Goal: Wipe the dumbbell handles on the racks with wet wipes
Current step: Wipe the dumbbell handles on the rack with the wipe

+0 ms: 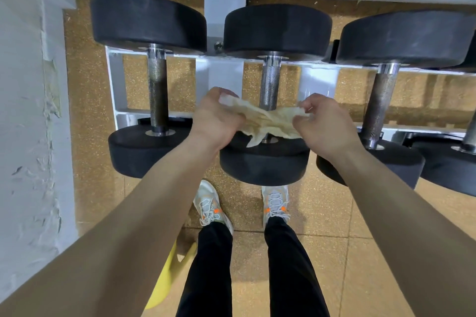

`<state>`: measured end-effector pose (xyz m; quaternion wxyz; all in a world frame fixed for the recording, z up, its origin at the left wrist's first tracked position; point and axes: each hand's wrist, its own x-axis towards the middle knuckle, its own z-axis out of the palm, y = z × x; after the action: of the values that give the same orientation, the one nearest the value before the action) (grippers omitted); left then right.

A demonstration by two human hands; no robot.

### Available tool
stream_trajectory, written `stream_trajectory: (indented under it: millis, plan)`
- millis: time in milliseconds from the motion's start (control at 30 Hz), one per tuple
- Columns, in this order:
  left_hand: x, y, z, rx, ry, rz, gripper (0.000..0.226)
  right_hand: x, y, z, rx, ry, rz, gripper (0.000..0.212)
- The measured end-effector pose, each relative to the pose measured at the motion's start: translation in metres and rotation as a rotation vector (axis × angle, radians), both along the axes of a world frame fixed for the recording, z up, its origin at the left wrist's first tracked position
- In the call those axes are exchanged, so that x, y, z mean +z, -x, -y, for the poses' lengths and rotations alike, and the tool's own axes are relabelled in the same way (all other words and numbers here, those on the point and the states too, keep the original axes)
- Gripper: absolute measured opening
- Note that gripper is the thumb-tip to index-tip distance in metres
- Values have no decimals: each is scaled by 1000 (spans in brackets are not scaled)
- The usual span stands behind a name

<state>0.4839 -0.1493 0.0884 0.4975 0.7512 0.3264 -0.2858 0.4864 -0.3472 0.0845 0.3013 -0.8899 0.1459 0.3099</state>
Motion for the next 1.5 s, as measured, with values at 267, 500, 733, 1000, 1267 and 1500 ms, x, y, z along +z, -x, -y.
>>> stream_trajectory:
  millis: [267, 500, 733, 1000, 1267, 1500]
  plan:
    - [-17, -2, -7, -493, -9, 32, 27, -23, -11, -14, 343, 148, 8, 5]
    - [-50, -15, -4, -807, -462, 71, 25, -33, -34, -19, 444, 36, -3, 13]
    - [-53, -38, 11, -492, -460, 146, 12, -34, -18, -3, 133, -185, 100, 19]
    - [-40, -34, 1, -301, -170, 115, 14, -47, -45, -3, -385, -79, 147, 8]
    - [-47, -43, 8, -597, -378, -104, 15, -32, -15, -13, 150, 6, 54, 24]
    - [-44, -22, -7, -756, -458, 5, 12, -37, -12, -6, 208, 123, -93, 22]
